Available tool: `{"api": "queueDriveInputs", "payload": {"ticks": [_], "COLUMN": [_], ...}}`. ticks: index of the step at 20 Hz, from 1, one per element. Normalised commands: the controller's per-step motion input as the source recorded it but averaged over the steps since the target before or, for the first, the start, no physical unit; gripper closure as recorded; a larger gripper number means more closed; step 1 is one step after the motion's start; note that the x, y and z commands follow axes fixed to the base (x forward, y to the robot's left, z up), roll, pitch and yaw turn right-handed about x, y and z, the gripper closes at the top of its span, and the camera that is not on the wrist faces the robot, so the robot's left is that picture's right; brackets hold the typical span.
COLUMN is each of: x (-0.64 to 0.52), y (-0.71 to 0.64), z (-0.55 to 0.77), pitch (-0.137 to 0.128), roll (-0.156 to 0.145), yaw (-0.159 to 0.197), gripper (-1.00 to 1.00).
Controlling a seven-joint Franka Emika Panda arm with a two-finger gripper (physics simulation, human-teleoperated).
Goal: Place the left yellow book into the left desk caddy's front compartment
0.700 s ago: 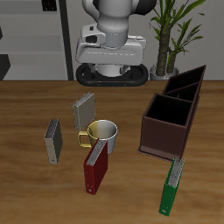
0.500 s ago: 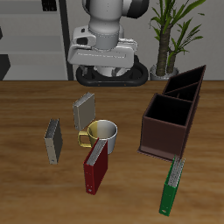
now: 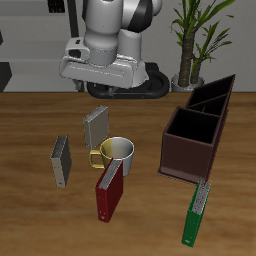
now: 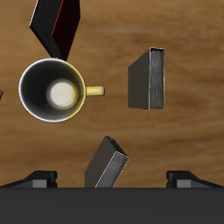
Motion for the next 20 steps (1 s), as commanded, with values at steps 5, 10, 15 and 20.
{"api": "queueDriveInputs", "payload": {"ticks": [5, 10, 15, 20], "x": [-0.14, -0.19, -0.12, -0.06], "y": [-0.23, -0.11, -0.05, 0.01], "z": [-0.19, -0.23, -0.24, -0.26], "pitch": [-0.03, -0.034, -0.021, -0.002], "roll": [-0.029, -0.021, -0.032, 0.0], "yaw": [-0.061, -0.045, -0.049, -0.024], "gripper": [-1.0, -1.0, -1.0, -1.0]}}
